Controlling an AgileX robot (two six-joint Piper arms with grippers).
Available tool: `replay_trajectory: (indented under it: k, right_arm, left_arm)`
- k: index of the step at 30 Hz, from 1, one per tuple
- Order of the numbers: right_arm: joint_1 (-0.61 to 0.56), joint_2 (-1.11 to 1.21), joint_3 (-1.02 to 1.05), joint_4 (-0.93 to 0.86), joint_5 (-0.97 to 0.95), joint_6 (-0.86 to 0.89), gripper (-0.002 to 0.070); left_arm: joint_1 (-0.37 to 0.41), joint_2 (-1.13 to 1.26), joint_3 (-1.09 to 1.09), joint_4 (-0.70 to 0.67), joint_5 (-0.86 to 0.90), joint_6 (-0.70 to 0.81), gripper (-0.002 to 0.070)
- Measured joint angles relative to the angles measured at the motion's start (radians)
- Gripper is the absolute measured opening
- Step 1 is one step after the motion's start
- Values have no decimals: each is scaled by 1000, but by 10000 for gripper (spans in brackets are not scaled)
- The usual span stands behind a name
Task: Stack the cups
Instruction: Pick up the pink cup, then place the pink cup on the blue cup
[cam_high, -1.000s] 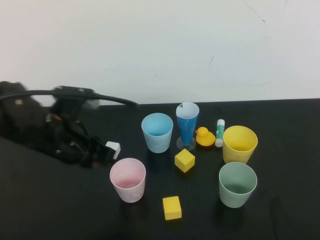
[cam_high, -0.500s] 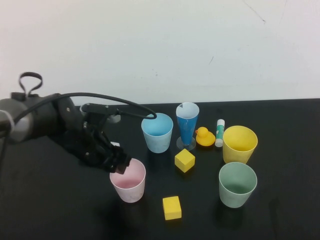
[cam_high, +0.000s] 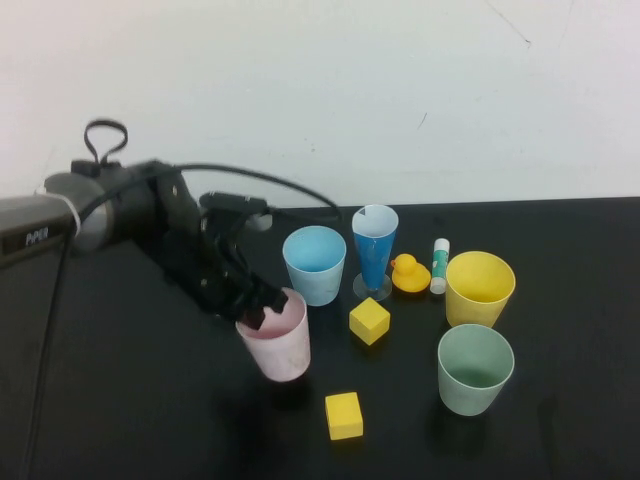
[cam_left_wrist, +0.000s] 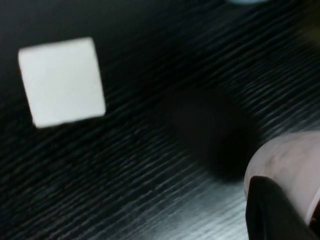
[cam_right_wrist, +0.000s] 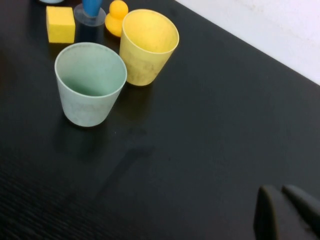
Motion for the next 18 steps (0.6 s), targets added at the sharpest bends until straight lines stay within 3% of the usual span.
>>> replay_trajectory:
  k: [8, 18]
  right_arm:
    - [0, 0, 0, 0, 0, -1, 0]
    - [0, 0, 21, 4, -17, -1, 0]
  left_arm:
    - [0, 1, -274, 16, 197, 0, 15]
    - [0, 45, -438, 25, 48, -35, 15]
